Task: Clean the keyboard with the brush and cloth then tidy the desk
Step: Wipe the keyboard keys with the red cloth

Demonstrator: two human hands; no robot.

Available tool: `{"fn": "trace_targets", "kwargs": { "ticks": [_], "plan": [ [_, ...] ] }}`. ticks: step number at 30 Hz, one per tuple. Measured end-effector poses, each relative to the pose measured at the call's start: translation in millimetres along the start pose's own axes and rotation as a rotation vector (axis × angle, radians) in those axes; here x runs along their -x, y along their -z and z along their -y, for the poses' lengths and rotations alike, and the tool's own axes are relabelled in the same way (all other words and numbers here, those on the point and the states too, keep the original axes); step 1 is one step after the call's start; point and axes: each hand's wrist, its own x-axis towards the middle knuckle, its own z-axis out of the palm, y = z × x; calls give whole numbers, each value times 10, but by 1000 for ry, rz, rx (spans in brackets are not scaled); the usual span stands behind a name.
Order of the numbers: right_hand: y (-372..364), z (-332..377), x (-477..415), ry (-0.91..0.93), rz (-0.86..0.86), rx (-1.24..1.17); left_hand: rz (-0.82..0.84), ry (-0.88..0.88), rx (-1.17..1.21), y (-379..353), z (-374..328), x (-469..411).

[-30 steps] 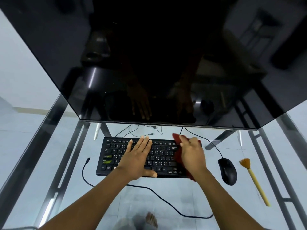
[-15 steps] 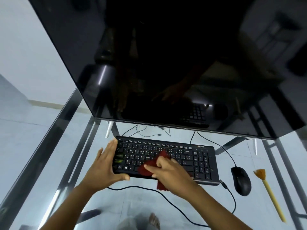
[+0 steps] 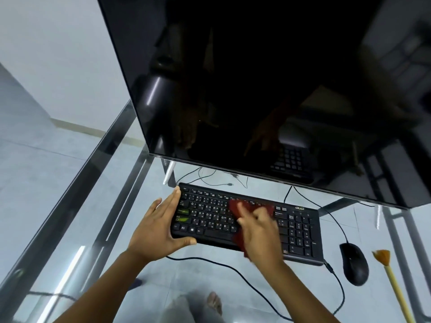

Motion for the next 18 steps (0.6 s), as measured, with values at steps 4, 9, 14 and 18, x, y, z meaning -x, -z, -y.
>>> {"fn": "trace_targets", "kwargs": {
  "ticks": [4, 9, 14, 18],
  "plan": [
    [-44, 192, 24, 357, 276, 60, 13, 15, 18, 13, 8, 0],
    [-119, 198, -199, 84, 61, 53, -2, 17, 25, 13, 18, -6],
    [-176, 416, -271, 293, 296, 29, -11, 15, 46, 11, 26, -5],
    [-202, 502, -396, 222, 158, 102, -27, 28, 76, 6, 37, -10]
  ]
}}
